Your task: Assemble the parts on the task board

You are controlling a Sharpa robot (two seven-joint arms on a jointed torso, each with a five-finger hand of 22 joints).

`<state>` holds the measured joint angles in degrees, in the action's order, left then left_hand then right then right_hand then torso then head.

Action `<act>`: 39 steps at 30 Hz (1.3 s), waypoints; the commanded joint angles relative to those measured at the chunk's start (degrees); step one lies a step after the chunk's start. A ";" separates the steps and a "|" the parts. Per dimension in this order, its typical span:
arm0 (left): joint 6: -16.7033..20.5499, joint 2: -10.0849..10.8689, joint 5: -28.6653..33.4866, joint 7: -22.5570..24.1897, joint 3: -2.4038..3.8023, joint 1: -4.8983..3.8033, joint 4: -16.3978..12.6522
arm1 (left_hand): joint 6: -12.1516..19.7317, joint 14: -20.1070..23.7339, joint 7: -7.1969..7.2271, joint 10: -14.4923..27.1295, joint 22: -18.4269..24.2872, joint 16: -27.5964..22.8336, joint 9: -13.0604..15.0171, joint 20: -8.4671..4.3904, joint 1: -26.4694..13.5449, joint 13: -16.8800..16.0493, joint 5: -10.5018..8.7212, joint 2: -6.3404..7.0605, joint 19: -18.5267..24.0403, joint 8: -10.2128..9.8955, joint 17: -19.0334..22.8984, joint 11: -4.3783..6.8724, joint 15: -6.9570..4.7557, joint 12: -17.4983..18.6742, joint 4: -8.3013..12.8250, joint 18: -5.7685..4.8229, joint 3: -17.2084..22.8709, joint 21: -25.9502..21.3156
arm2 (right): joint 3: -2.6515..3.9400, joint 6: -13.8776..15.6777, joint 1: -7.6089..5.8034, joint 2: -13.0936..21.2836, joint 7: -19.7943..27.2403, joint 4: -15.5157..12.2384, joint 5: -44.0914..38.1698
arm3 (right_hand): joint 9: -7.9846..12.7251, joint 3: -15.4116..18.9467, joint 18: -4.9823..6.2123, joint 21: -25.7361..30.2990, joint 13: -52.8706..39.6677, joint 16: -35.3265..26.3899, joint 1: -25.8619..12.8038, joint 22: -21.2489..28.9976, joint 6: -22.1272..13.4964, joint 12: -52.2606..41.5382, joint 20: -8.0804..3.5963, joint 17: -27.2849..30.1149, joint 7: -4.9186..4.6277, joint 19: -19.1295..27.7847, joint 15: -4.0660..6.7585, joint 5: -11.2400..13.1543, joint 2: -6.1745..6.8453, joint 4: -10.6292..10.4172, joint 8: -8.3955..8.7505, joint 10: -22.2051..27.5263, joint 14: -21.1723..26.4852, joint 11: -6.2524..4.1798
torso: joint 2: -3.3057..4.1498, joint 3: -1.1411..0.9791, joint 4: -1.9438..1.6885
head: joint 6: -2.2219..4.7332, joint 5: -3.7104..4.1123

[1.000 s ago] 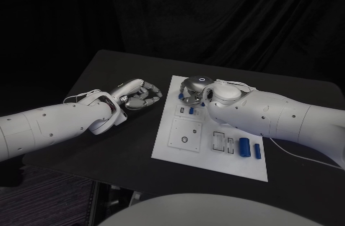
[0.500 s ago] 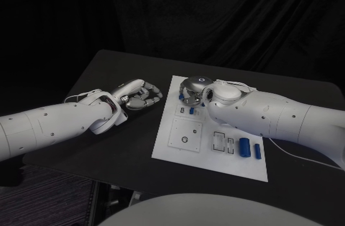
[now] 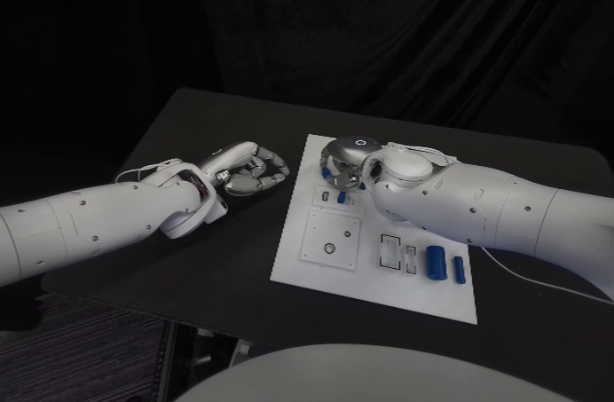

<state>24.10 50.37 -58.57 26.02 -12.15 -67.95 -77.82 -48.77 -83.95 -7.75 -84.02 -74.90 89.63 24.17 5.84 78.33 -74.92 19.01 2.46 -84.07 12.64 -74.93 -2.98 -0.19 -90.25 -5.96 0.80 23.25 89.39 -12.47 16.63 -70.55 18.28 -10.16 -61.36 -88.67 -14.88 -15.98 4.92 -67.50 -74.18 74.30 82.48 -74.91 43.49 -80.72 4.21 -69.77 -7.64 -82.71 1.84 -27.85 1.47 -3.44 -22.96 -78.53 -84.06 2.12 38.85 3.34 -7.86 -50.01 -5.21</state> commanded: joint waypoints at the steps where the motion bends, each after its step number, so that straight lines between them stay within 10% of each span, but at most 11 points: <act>1: -0.98 -0.14 2.75 0.34 0.04 0.11 -0.04 | -0.40 -6.05 -0.13 -5.98 -14.70 0.37 -0.17 0.59 -1.10 -15.08 -0.63 -0.03 -5.10 0.31 -15.07 -0.30 0.42 0.25 -1.32 -0.50 -0.63 -0.32 | -0.22 2.87 0.44 0.90 1.84 -0.88 -0.06 | -2.71 -0.39 -0.55 -0.51 -0.45 -0.10 0.23 -9.38 1.30 -0.53 -0.21 -0.12 0.64 0.21 0.28 0.53 -0.09 0.11 -2.46 -0.49 -0.82 -0.08 | -0.06 0.02 0.03 | 0.01 -0.16; 15: -15.15 -0.08 18.61 -1.74 0.04 0.30 0.13 | 3.54 -6.05 -1.08 -5.98 -14.46 0.37 -3.31 1.45 -6.26 -15.08 -8.34 1.66 -4.59 -2.28 -15.07 -1.20 1.22 0.25 -10.25 -0.32 -12.73 -0.85 | -0.32 6.78 -2.51 8.95 9.36 -13.56 -5.31 | -3.75 -0.28 -0.89 -2.48 -1.32 0.48 -0.97 -9.86 0.84 -1.17 -0.46 -0.76 1.03 -0.27 0.73 2.03 0.53 -0.20 -3.38 -1.20 -0.96 -0.79 | -0.12 0.02 0.15 | 0.01 -1.05; 28: -22.11 -0.84 20.67 -1.50 0.05 0.37 -0.74 | 4.23 -6.05 -1.30 -5.98 -14.33 0.37 -4.49 1.66 -4.28 -15.08 -7.49 0.45 -4.28 -3.24 -15.07 -1.29 1.36 0.25 -9.58 -0.21 -17.31 -1.17 | -0.70 5.48 -3.73 12.53 13.45 -21.13 -8.59 | -3.93 -0.28 -0.93 -2.73 -1.27 0.45 -1.22 -9.92 0.34 -1.15 -0.62 -0.71 1.13 -0.27 0.92 2.86 0.75 -0.36 -3.37 -1.15 -0.90 -1.05 | -0.39 -0.01 1.13 | 0.01 -3.08; 39: -27.04 -0.58 20.79 -0.65 0.05 0.38 -1.94 | 4.13 -6.05 -1.27 -5.98 -14.29 0.37 -5.47 1.56 0.05 -15.08 -2.22 -1.44 -4.16 -3.59 -15.07 -1.13 1.26 0.25 -8.00 -0.18 -20.50 -1.28 | -0.97 3.30 -3.80 13.44 15.54 -23.18 -9.82 | -3.96 -0.39 -0.96 -2.91 -1.16 0.49 -1.21 -9.96 -0.10 -1.08 -0.78 -0.77 1.23 -0.28 1.14 3.28 0.90 -0.38 -3.23 -1.05 -0.89 -1.35 | -0.57 0.10 1.18 | 0.01 -3.58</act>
<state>0.78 49.75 -38.91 24.20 -12.13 -67.68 -79.51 -44.73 -84.16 -9.10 -83.94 -74.90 89.63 18.75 7.10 78.03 -74.92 16.57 0.95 -84.07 9.09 -74.92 -3.92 0.83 -90.25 -13.94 0.80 2.98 88.43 -13.45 21.12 -74.23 31.64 3.50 -84.27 -96.94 -14.88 -16.37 4.92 -70.04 -74.93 74.57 81.63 -74.91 43.61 -81.71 3.78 -70.54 -6.46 -83.14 2.61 -24.74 2.20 -3.57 -26.17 -79.54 -84.10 1.11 38.32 3.40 -6.70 -50.00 -8.79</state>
